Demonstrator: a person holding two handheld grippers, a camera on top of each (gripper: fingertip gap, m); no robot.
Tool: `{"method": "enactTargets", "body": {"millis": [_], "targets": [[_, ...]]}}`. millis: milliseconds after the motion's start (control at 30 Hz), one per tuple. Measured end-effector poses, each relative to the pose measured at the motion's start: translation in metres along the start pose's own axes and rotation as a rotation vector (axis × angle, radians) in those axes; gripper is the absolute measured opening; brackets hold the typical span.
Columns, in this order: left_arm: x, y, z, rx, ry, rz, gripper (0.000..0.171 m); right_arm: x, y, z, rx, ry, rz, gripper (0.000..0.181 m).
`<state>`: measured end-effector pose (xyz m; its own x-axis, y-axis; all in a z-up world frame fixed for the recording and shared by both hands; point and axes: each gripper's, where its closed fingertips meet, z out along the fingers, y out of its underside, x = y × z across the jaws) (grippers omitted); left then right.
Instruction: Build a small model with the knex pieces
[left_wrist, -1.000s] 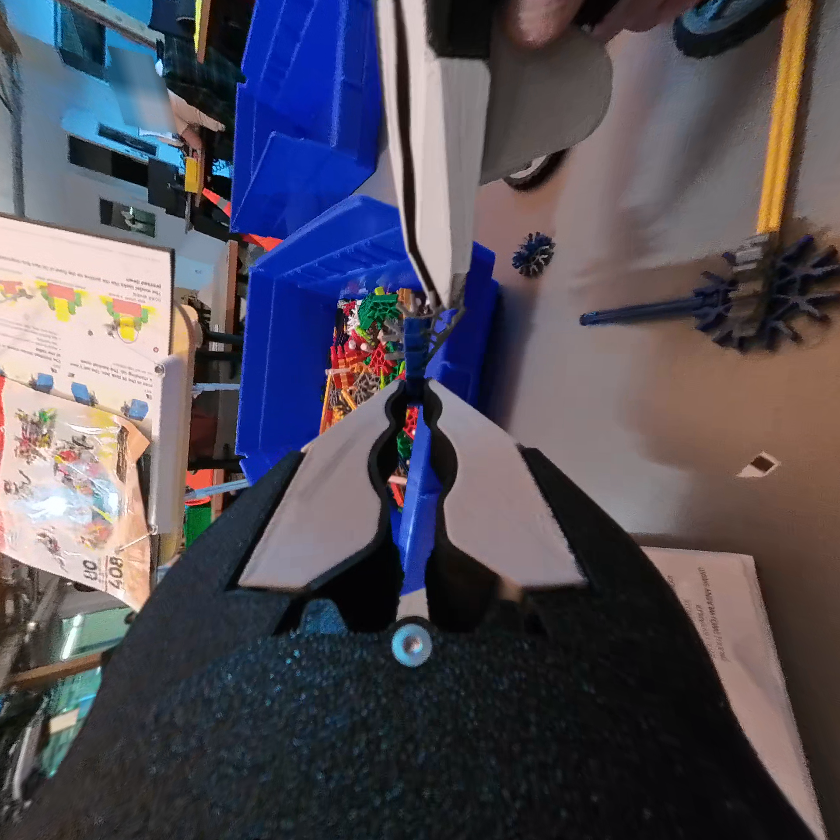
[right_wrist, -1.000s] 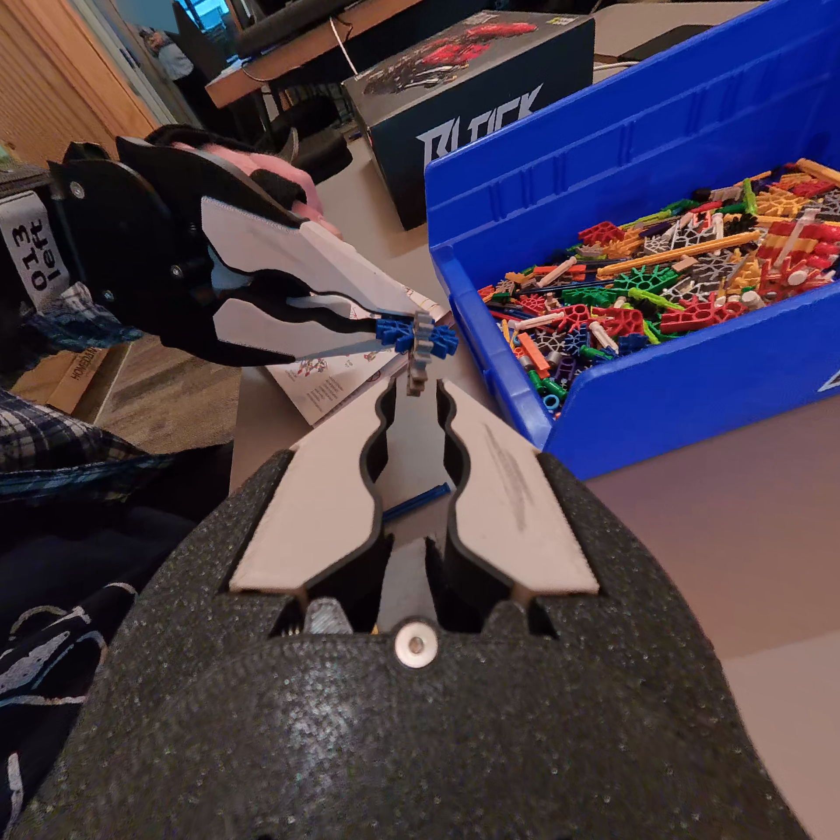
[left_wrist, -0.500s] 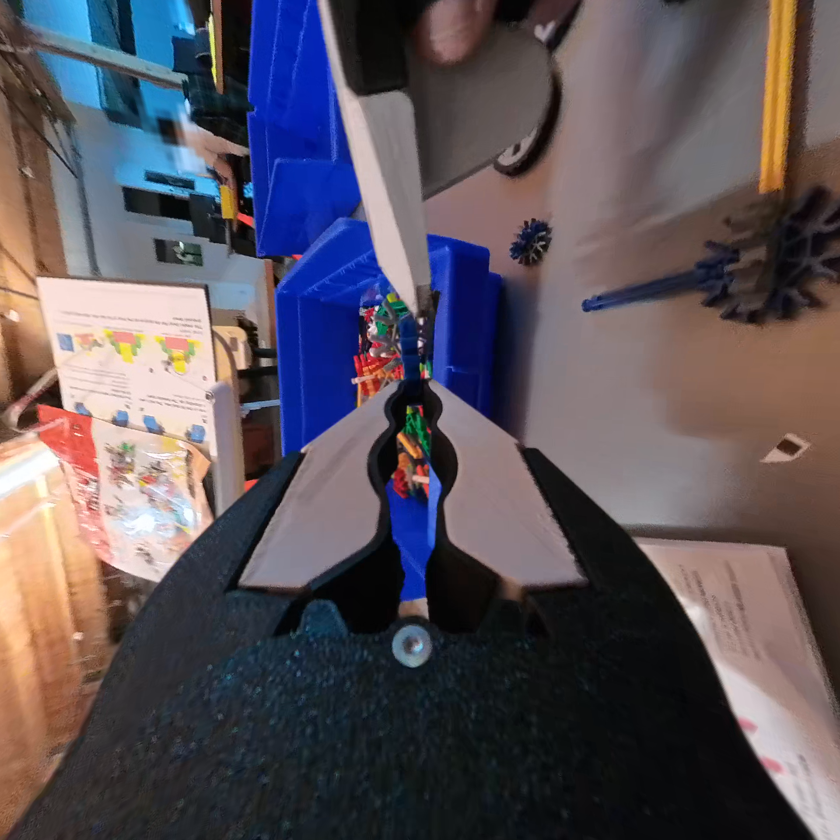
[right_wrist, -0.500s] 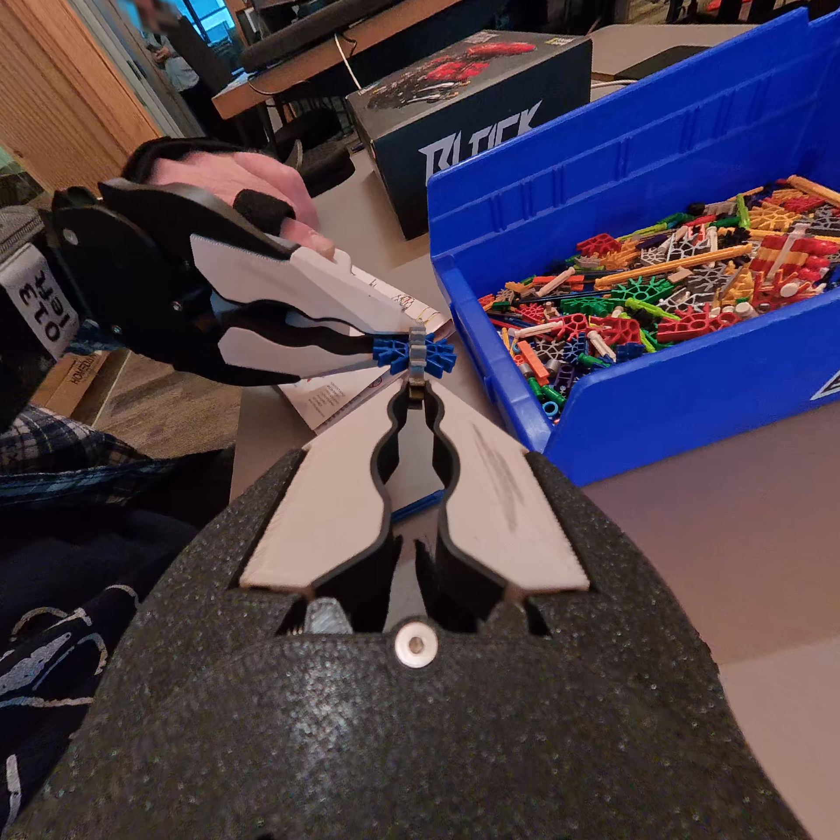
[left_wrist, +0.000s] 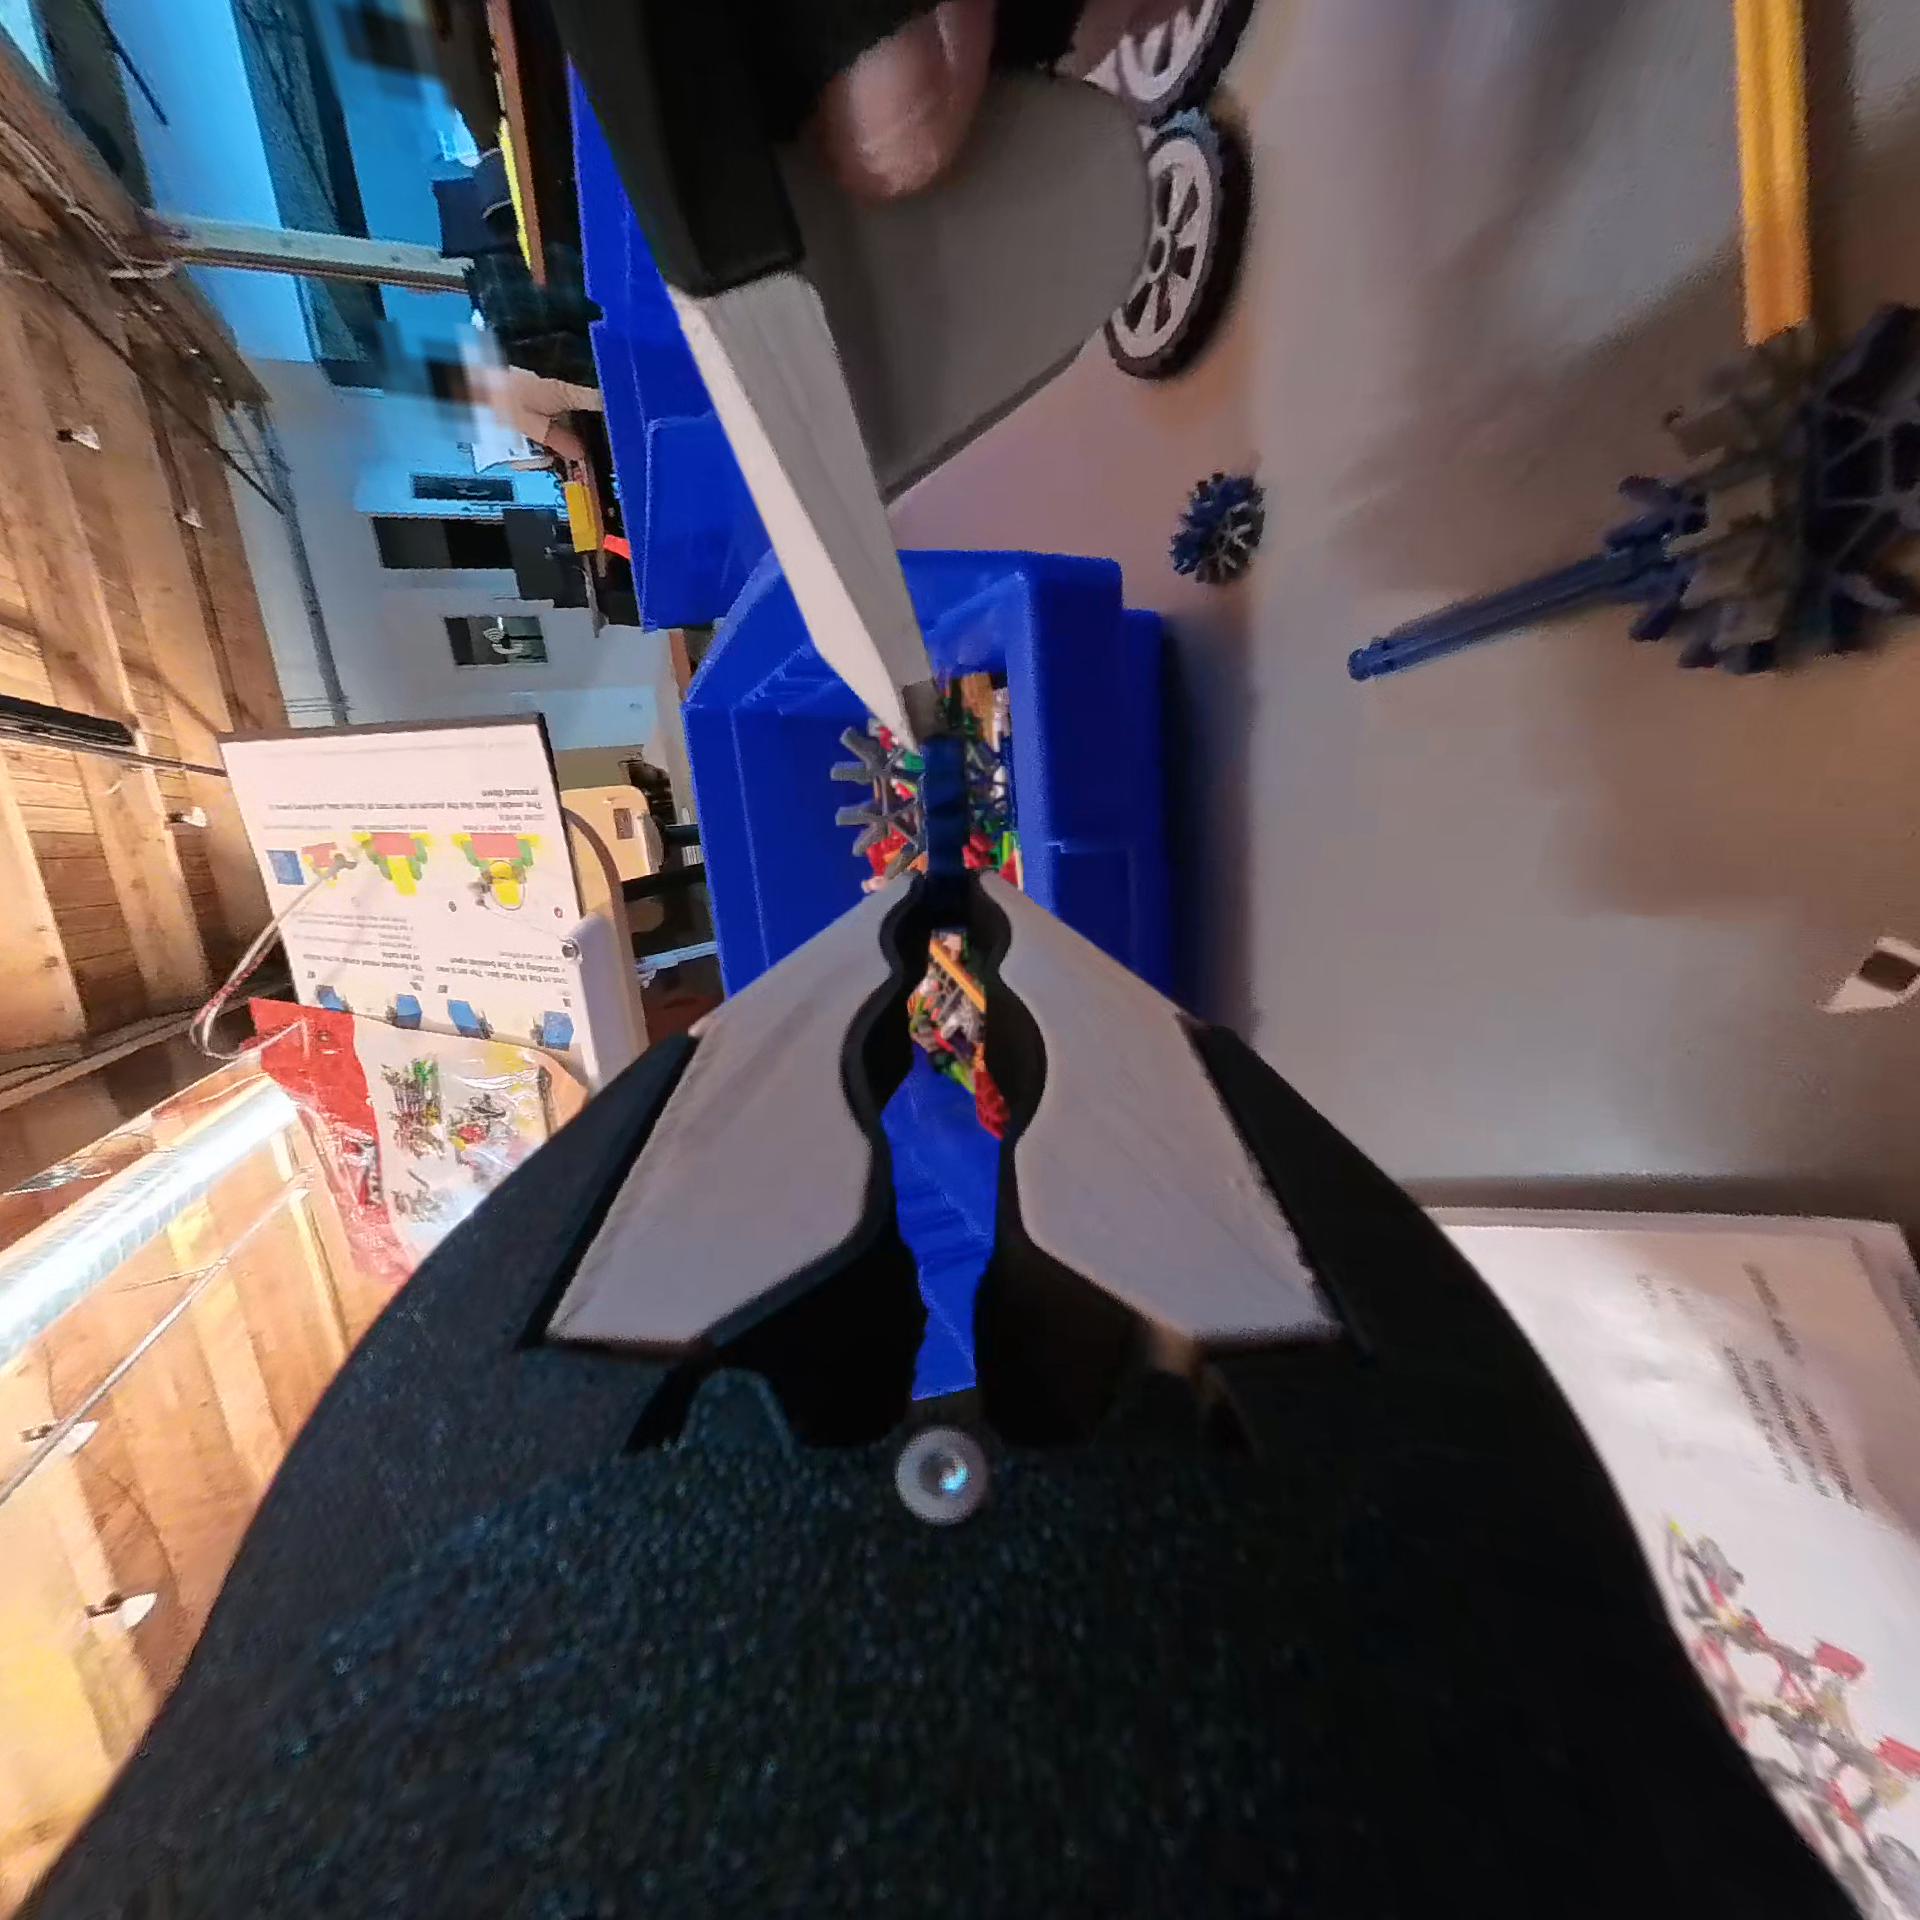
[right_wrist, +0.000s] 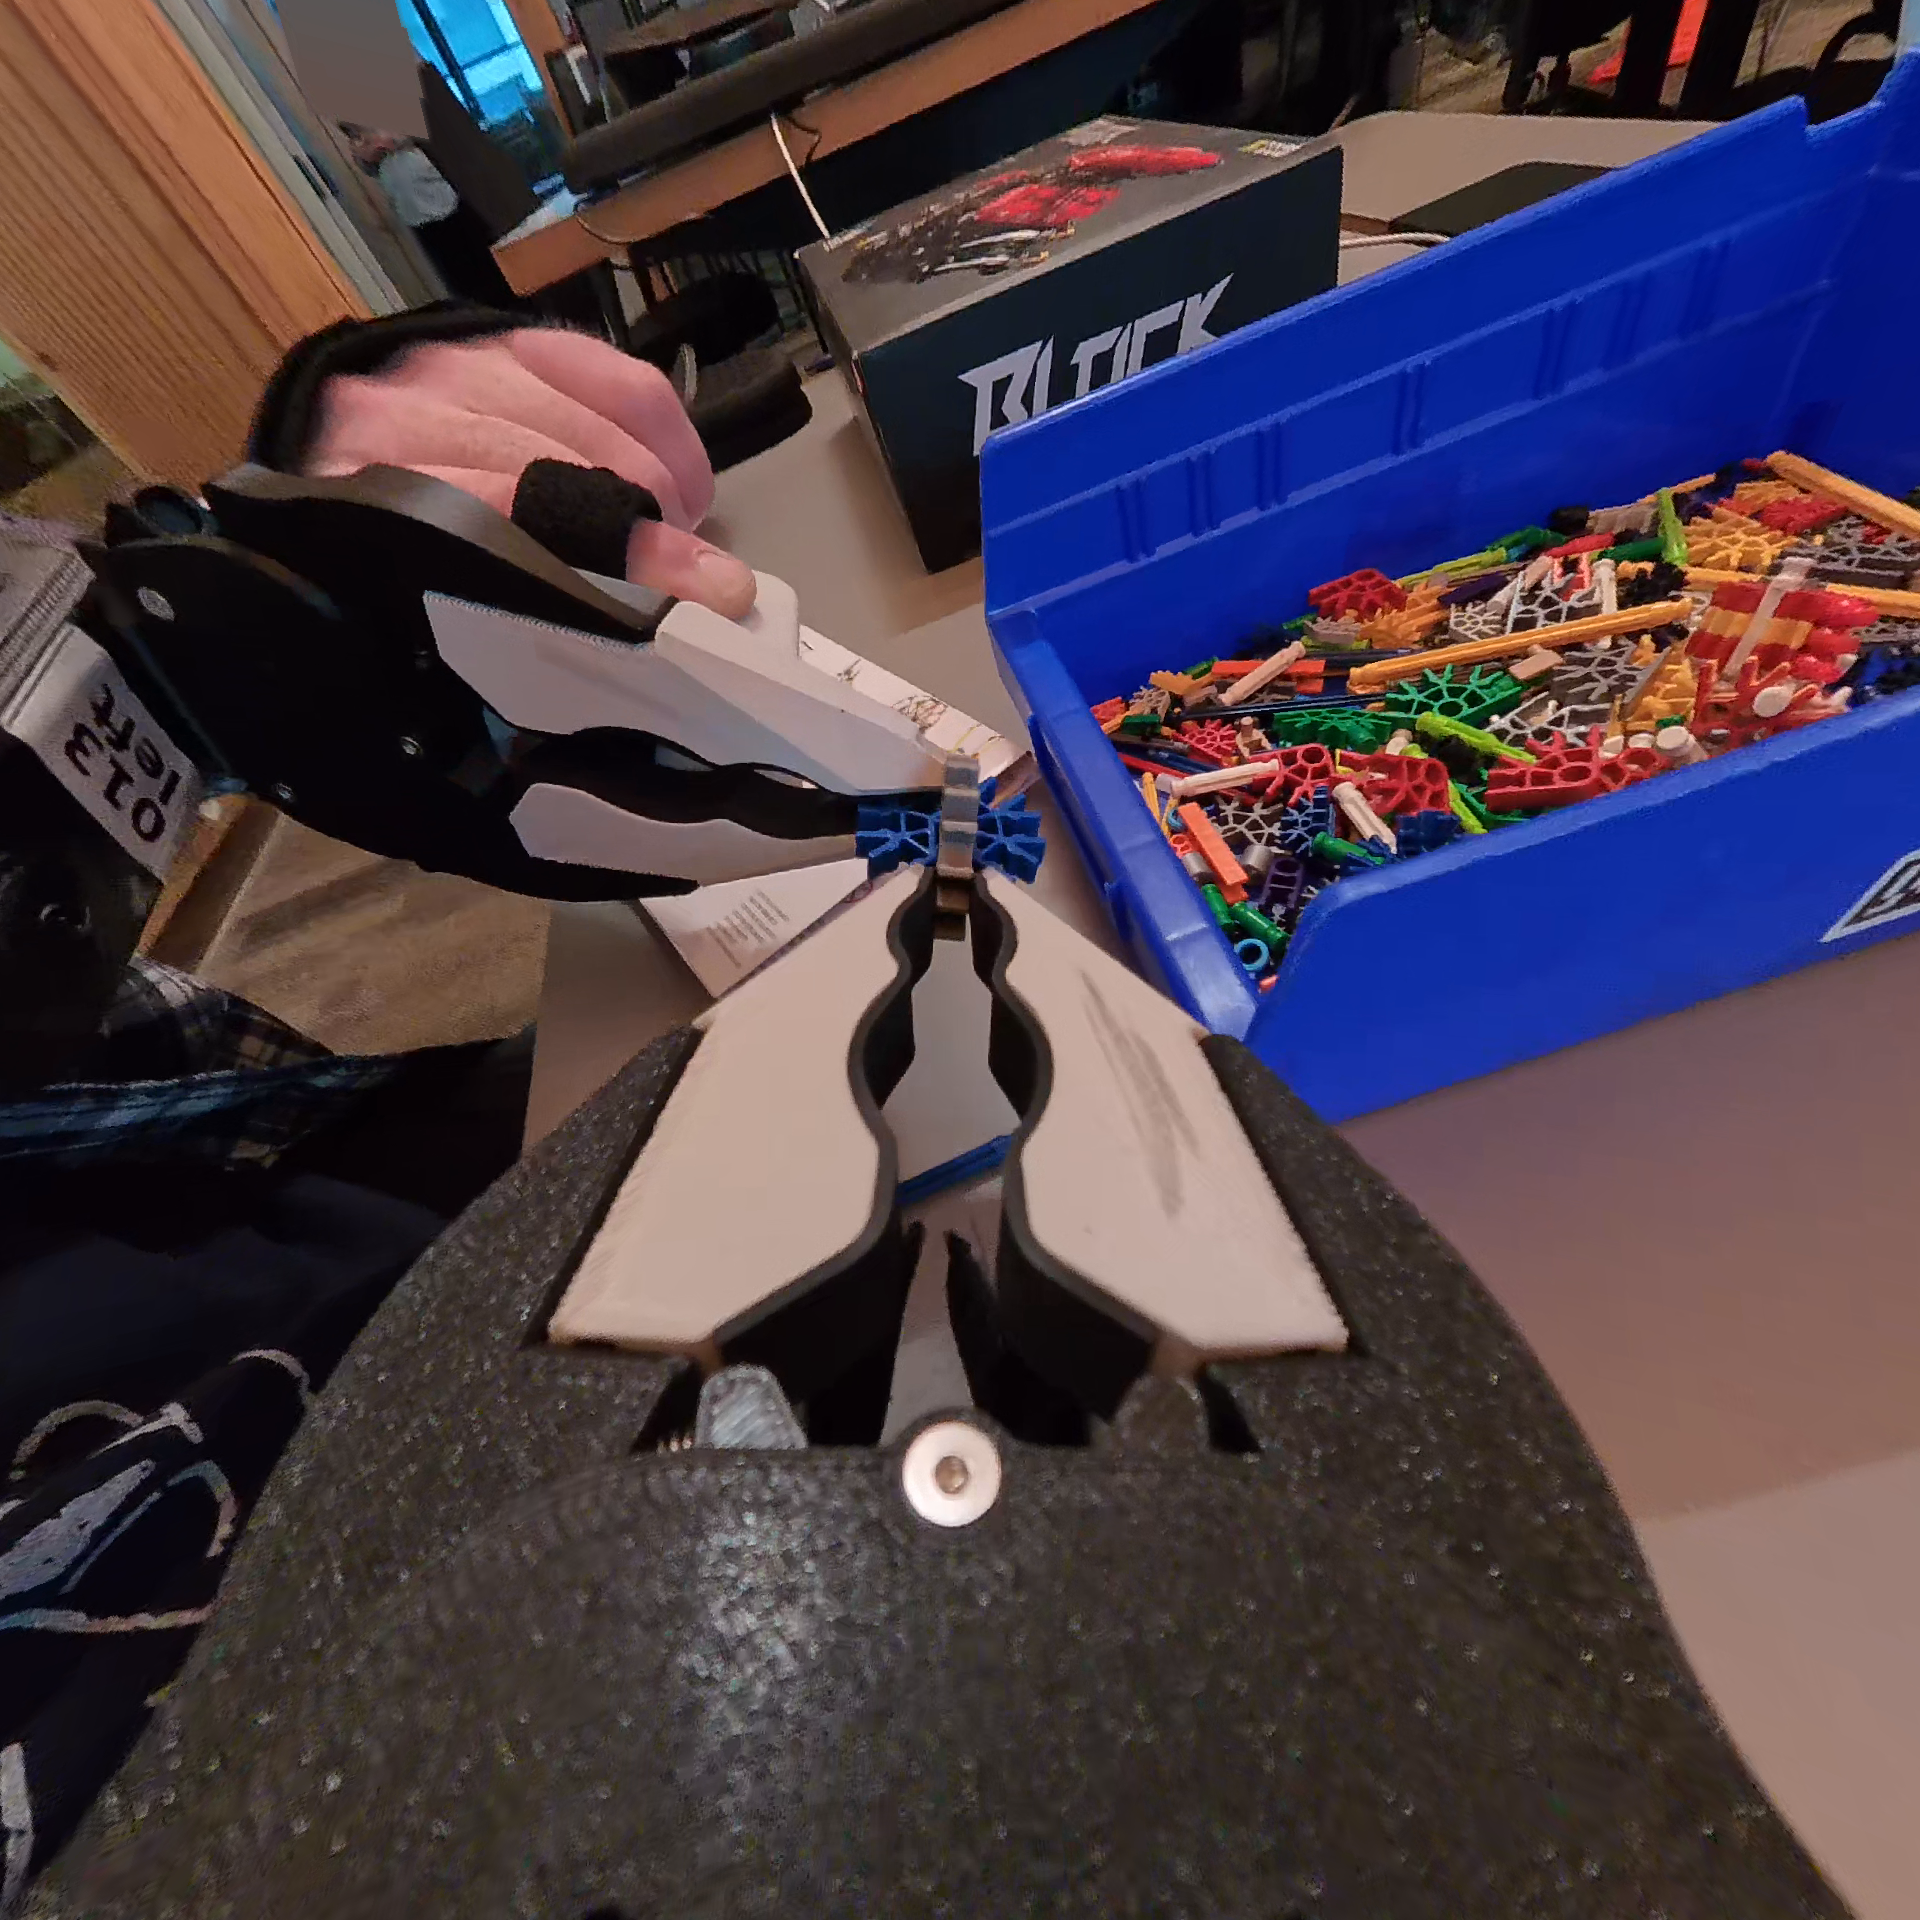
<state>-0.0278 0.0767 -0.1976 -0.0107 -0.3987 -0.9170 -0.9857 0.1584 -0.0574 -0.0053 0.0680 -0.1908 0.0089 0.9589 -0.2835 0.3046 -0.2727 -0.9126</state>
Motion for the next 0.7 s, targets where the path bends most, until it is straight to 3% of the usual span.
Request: {"method": "enactTargets", "body": {"millis": [367, 500, 633, 700], "targets": [[-0.020, -0.005, -0.002, 0.048, -0.049, -0.197, 0.006, 0.001, -0.016, -0.007, 0.109, 0.001, 0.025, 0.005], [-0.025, -0.002, -0.007, 0.093, -0.008, -0.341, 0.028, -0.001, -0.023, -0.012, 0.143, -0.007, 0.016, 0.005], [-0.027, 0.003, -0.017, 0.165, 0.068, -0.536, 0.044, -0.004, -0.027, -0.014, 0.160, -0.017, 0.000, 0.005], [-0.024, -0.001, -0.025, 0.263, 0.217, -0.771, 0.051, -0.008, -0.030, -0.016, 0.179, -0.036, -0.013, 0.005]]}}
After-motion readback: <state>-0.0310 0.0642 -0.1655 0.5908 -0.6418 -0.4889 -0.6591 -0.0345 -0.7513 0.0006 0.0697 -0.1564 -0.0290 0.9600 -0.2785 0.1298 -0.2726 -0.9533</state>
